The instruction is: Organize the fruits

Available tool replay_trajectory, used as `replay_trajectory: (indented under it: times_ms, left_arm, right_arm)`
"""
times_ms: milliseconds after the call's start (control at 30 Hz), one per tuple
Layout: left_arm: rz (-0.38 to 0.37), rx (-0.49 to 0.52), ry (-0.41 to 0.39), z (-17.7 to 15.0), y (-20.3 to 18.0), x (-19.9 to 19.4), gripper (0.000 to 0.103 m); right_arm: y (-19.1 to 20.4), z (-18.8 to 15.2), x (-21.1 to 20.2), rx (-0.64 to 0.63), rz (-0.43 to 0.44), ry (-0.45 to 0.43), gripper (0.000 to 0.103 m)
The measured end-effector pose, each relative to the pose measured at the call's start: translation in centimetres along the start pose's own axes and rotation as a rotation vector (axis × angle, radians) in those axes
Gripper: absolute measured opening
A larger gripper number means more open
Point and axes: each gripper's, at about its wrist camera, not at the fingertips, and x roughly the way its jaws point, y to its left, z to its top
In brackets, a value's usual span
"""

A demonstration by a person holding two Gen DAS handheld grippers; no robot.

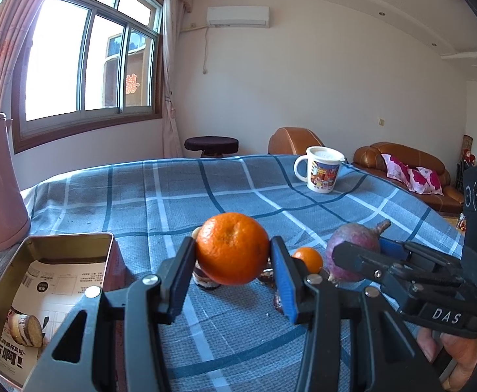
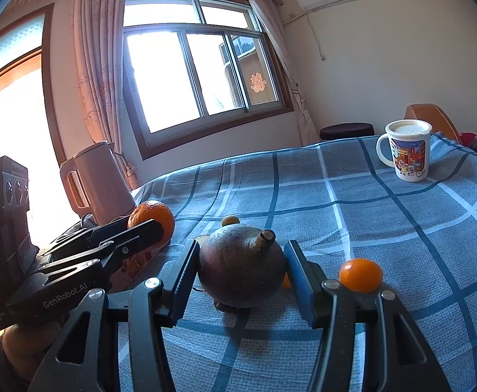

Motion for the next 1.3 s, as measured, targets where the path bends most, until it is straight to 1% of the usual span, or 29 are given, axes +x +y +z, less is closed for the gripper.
replay_trajectory:
  times_ms: [467, 633, 900, 1067, 1300]
  left_arm:
    - [0.024, -0.007, -0.038, 0.0, 0.1, -0.7, 0.048]
    - [0.036, 0.006, -0.057, -0.1, -0.1, -1.1, 0.048]
    - [0.057, 0.012, -0.088, -0.1, -0.2, -1.8, 0.048]
    - [0.079, 0.01, -0.108, -0.1, -0.2, -2.2, 0.048]
    - [0.111, 0.013, -0.13, -0.2, -0.1, -2.7, 0.048]
  right_arm:
    - [0.3, -0.1, -0.4, -0.017, 0.02, -0.017, 0.055]
    - [0.4, 0.0, -0.4, -0.022, 0.024, -0.025, 0.055]
    - [0.7, -0.1, -0.9, -0.04, 0.024, -0.051, 0.055]
    - [0.9, -0.1, -1.2, -0.054, 0.02, -0.071, 0.055]
    - [2.0, -0.2, -1.5, -0.11, -0.005, -0.087, 0.055]
